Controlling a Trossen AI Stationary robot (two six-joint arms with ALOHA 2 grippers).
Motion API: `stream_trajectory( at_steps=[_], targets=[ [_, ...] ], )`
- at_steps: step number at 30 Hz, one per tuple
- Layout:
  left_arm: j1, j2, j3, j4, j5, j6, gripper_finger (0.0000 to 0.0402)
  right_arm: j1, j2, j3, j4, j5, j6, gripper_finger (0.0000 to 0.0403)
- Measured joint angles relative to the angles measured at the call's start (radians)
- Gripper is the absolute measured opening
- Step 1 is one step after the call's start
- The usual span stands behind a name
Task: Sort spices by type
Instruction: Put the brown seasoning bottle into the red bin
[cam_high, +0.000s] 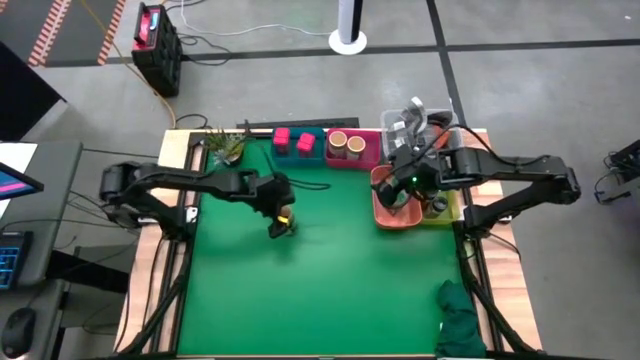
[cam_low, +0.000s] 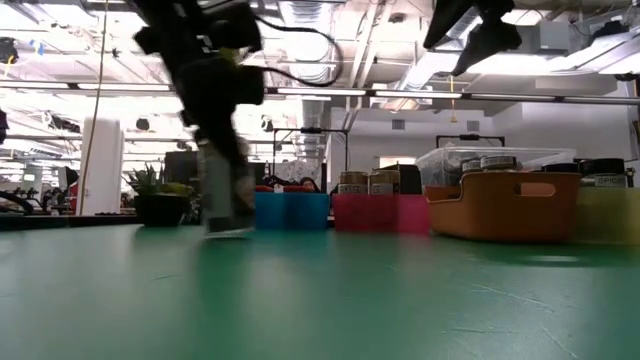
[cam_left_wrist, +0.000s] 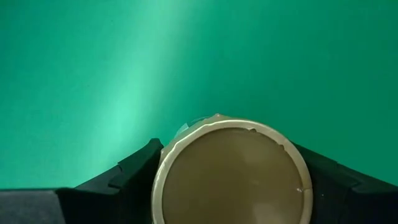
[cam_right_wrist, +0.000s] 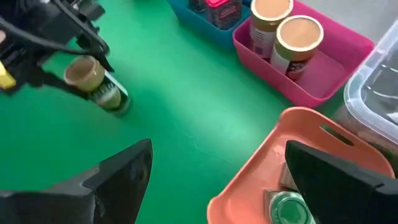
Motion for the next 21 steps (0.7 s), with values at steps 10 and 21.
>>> stream_trajectory(
  at_steps=[10,21],
  targets=[
    [0.027,0.297,0.373,-0.067,0.003,0.109,0.0277,0.02,0.002,0.0,-0.203,0.034,0.161,0.039],
    [0.052,0.582,0.752,-0.225,0.013,0.216,0.0278,0.137,-0.005,0.0,-0.235,0.103,0.281,0.039]
  ],
)
